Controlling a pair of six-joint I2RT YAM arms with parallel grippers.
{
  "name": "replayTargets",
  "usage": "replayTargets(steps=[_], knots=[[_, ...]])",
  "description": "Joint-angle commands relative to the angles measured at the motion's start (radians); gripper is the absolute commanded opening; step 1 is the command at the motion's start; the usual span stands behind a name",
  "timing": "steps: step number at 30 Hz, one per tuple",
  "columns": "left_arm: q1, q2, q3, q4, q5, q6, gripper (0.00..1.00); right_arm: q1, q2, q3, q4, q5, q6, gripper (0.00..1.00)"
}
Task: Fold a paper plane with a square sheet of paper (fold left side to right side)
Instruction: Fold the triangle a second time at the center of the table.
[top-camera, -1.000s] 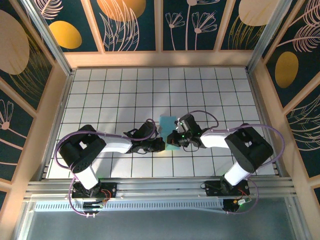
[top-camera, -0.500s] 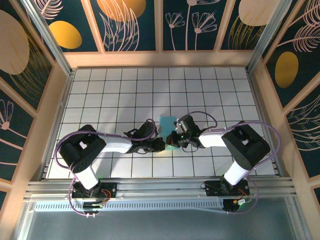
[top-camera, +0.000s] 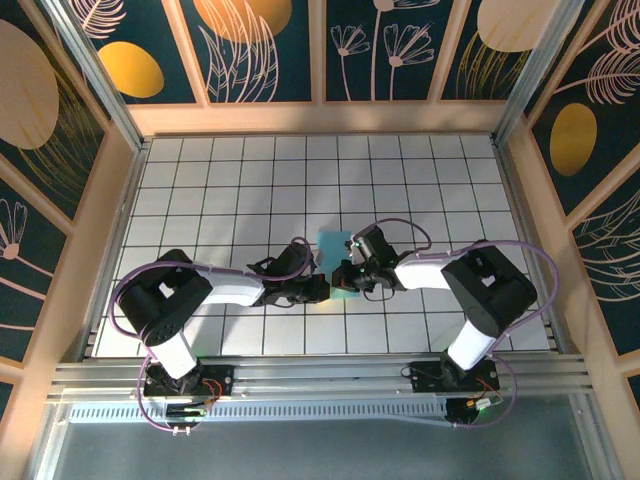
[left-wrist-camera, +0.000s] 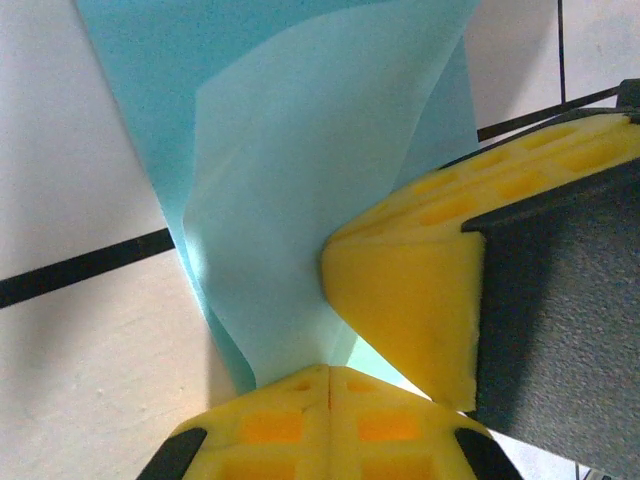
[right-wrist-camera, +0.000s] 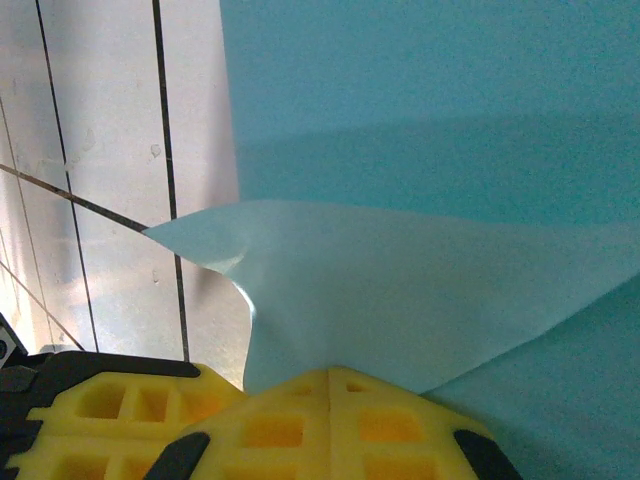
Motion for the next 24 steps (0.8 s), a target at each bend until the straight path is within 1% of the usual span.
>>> replayTargets(steps=[1,7,9,10,17,24], knots=[[0.002,0.056,-0.027,-0.12,-0.045,0.003,0.0,-0.045,0.04,0.014,-0.029,0.098,-0.034,0.0],[0.001,0.055,-0.031,-0.116,-0.043,0.001,0.0,-0.112,0.049,0.009,-0.009,0.071,-0.054,0.0],[0.001,0.058,-0.031,-0.114,-0.043,0.0,0.0,-0.117,0.054,0.011,-0.005,0.063,-0.066,0.0],[0.001,0.058,-0.031,-0.114,-0.042,0.002,0.0,-0.154,0.057,0.011,-0.003,0.059,-0.071,0.0],[0.001,0.058,-0.03,-0.113,-0.04,0.005,0.0,-0.267,0.082,0.046,-0.034,0.056,-0.141,0.0],[0.001,0.056,-0.033,-0.11,-0.04,0.006,0.0,-0.353,0.113,0.107,-0.064,0.046,-0.193,0.0]])
